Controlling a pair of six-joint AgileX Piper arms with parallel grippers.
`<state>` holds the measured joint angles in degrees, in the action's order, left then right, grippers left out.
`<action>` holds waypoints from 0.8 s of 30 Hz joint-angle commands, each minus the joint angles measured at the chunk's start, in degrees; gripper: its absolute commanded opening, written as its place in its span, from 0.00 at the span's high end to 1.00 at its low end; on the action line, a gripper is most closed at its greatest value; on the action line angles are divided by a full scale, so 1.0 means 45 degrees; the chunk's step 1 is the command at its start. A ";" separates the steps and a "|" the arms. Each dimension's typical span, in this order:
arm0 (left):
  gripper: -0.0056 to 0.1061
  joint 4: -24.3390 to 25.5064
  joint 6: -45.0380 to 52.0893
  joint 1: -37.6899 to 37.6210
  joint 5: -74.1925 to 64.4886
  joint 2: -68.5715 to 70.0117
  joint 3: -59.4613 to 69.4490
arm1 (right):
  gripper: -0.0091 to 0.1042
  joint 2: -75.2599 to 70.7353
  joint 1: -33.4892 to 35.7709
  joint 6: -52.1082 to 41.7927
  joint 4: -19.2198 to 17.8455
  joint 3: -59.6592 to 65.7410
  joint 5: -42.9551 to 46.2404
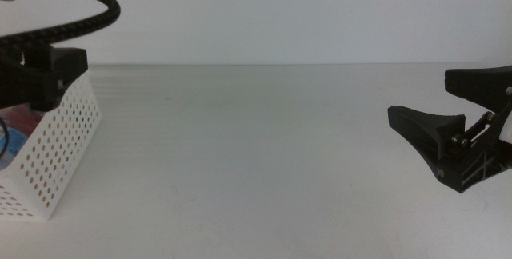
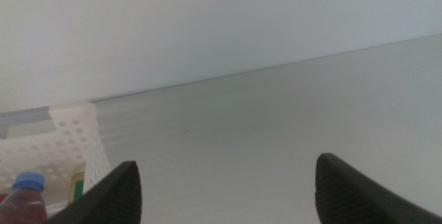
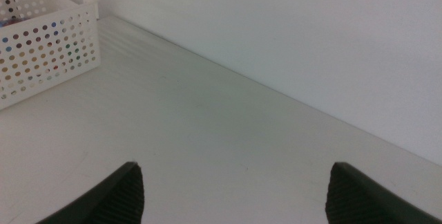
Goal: Use arms to grab the bottles and put them into the dustbin to the left of the table.
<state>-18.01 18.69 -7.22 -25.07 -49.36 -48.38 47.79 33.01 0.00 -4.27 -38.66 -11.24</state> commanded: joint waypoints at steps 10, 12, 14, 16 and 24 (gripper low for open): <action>0.25 0.0016 -0.0155 0.0020 0.3726 0.3275 0.3376 | 0.30 -0.1846 -0.3240 -0.0159 -0.0075 0.0717 0.1509; 0.25 0.0037 -0.0155 0.0020 0.3712 0.4342 0.4200 | 0.30 -0.2586 -0.4108 -0.0159 0.0029 0.1405 0.1574; 0.25 0.0083 -0.0155 0.0020 0.3712 0.5253 0.4993 | 0.30 -0.3543 -0.4819 -0.0159 0.0324 0.2232 0.1574; 0.25 0.0293 -0.0155 0.0020 0.3723 0.6158 0.5840 | 0.30 -0.4520 -0.5364 -0.0159 0.0699 0.3242 0.1574; 0.25 0.0693 -0.0155 0.0029 0.3751 0.8872 0.8994 | 0.30 -0.7986 -0.5922 -0.0159 0.0948 0.6441 0.1521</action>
<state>-14.68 18.69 -7.16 -12.47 -10.70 -7.93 13.92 6.81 0.00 0.00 -9.71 -8.85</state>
